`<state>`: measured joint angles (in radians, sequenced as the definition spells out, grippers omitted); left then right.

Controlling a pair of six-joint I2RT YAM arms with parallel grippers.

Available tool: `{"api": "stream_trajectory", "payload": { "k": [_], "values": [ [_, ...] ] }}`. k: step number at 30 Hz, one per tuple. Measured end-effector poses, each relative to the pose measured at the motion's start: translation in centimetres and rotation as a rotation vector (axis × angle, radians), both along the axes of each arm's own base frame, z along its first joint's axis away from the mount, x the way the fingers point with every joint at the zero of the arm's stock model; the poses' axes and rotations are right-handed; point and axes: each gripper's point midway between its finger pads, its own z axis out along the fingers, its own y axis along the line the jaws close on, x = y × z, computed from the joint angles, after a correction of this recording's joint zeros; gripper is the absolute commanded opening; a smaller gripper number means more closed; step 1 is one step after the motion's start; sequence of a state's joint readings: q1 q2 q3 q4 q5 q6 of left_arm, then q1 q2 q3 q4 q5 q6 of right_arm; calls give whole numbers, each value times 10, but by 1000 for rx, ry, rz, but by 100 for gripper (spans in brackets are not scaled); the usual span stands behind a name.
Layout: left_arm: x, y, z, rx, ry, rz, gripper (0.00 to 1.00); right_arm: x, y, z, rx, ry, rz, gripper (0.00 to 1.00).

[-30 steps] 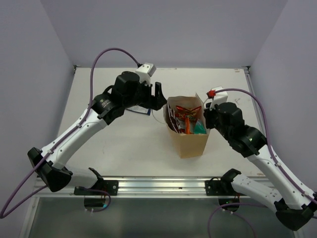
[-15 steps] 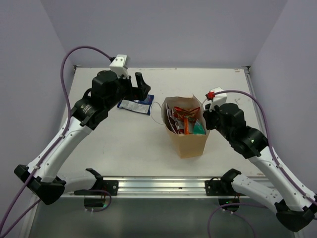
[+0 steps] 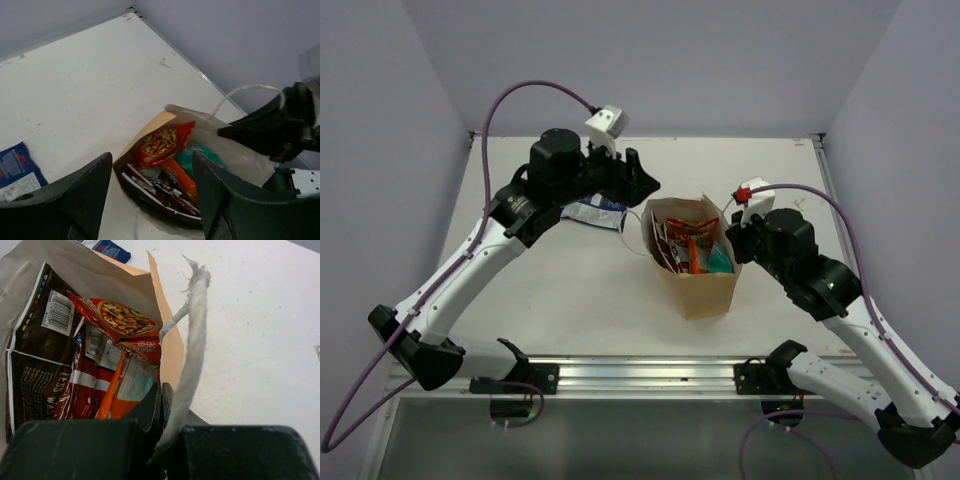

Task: Place the snacks into the paper bag
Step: Adjust the paper bag at the center of the board, then adjust the snack in the paper bag.

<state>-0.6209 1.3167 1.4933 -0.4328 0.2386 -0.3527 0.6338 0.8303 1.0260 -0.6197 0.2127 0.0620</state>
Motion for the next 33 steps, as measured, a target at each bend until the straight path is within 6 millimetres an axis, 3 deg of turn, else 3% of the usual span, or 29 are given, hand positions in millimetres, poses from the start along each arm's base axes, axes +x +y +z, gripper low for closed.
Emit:
{"api": "stream_trajectory", "payload": {
  "k": [4, 7, 18, 23, 27, 33],
  "values": [
    [-30, -48, 9, 11, -42, -157, 59, 0, 0, 0, 0, 0, 0, 0],
    [-43, -73, -1, 37, -38, -231, 55, 0, 0, 0, 1, -1, 0, 0],
    [-27, -111, -79, 224, 20, -234, 49, 1, 1, -1, 2, -1, 1, 0],
    [-24, -119, -99, 284, 11, -216, 48, 1, 1, -2, 3, -2, 3, 0],
    [-17, -113, -114, 322, 10, -167, 48, 2, 2, -3, 4, -2, 3, 0],
    [-31, -106, -159, 380, 79, -201, 42, 2, 2, -3, 6, -5, 3, 0]
  ]
}}
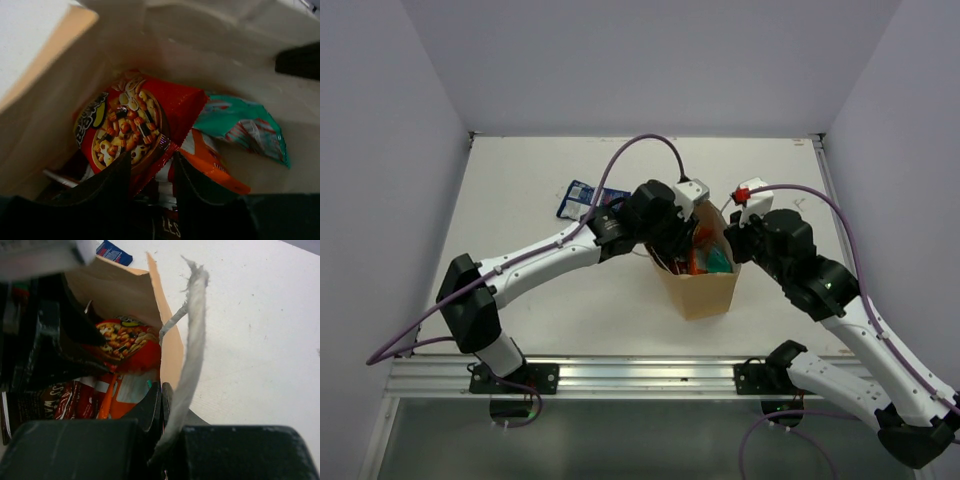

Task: Place the snacks into the paper bag
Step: Adjust the snack in the paper bag.

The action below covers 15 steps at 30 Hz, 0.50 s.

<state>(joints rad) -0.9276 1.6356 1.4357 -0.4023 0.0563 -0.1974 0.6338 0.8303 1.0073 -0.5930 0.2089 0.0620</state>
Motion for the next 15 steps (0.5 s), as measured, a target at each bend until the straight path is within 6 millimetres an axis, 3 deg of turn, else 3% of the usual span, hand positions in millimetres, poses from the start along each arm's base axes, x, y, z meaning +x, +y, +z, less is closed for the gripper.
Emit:
{"api": "stream_trajectory", "payload": {
  "k": [4, 7, 11, 15],
  "values": [
    [-26, 4, -25, 27, 60, -79, 41, 1, 1, 2, 6, -9, 1, 0],
    [-35, 10, -19, 17, 60, -99, 43, 2, 2, 3, 9, -12, 6, 0],
    [-40, 20, 19, -43, 4, -90, 55, 3, 6, 1, 9, -4, 17, 0],
    [-35, 28, 79, -138, -91, -42, 63, 4, 6, 0, 8, -3, 17, 0]
  ]
}}
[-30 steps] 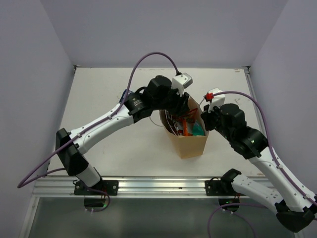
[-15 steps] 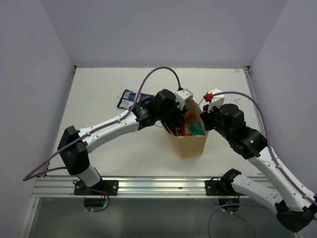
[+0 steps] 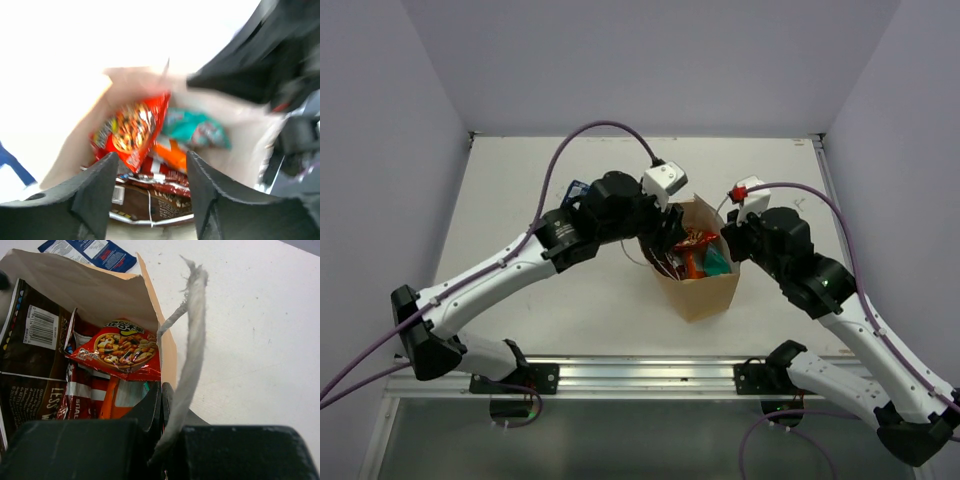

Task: Place the snacks into the paper bag
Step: Adjust the snack in the paper bag.

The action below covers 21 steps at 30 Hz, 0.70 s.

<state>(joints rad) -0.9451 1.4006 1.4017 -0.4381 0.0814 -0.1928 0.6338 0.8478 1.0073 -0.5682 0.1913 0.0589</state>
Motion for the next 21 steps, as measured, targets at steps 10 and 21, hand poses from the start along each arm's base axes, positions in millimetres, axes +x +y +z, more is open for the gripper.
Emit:
{"api": "stream_trajectory", "payload": {
  "k": [10, 21],
  "values": [
    [23, 58, 84, -153, -98, 263, 85, 2, -5, 0, -8, -7, -33, 0],
    [106, 177, 19, -96, 40, 664, 93, 1, -14, -4, 10, -8, -90, 0]
  ]
}}
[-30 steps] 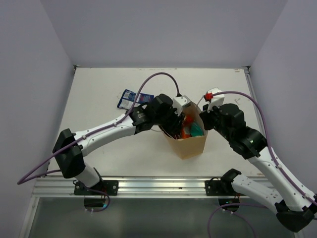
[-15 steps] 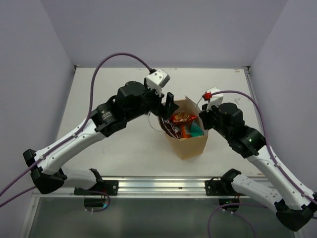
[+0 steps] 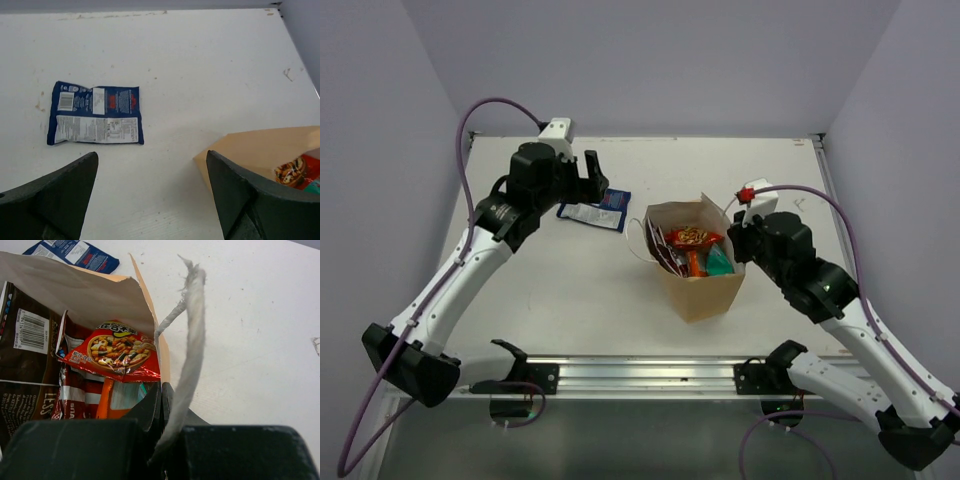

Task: Place the snacks into the paper bag
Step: Adjust the snack in the paper bag.

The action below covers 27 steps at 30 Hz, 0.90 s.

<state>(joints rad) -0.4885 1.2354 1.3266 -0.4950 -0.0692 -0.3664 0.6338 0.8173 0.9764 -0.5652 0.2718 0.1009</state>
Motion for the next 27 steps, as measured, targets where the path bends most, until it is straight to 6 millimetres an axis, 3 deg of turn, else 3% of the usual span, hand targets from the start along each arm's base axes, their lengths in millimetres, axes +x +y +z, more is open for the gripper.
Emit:
{"api": "stream_trajectory", "payload": {
  "k": [9, 14, 20, 27],
  "values": [
    [57, 54, -112, -37, 223, 132, 91, -1, 0, -1, 17, -1, -5, 0],
    [91, 74, -153, -52, 275, 173, 88, -2, 0, 0, 23, -5, -1, 0],
    [140, 99, -187, -48, 336, 180, 87, -4, 2, 0, 32, -5, 15, 0],
    [184, 106, -210, -25, 346, 67, 85, -7, 4, 1, 39, -4, 31, 0]
  ]
}}
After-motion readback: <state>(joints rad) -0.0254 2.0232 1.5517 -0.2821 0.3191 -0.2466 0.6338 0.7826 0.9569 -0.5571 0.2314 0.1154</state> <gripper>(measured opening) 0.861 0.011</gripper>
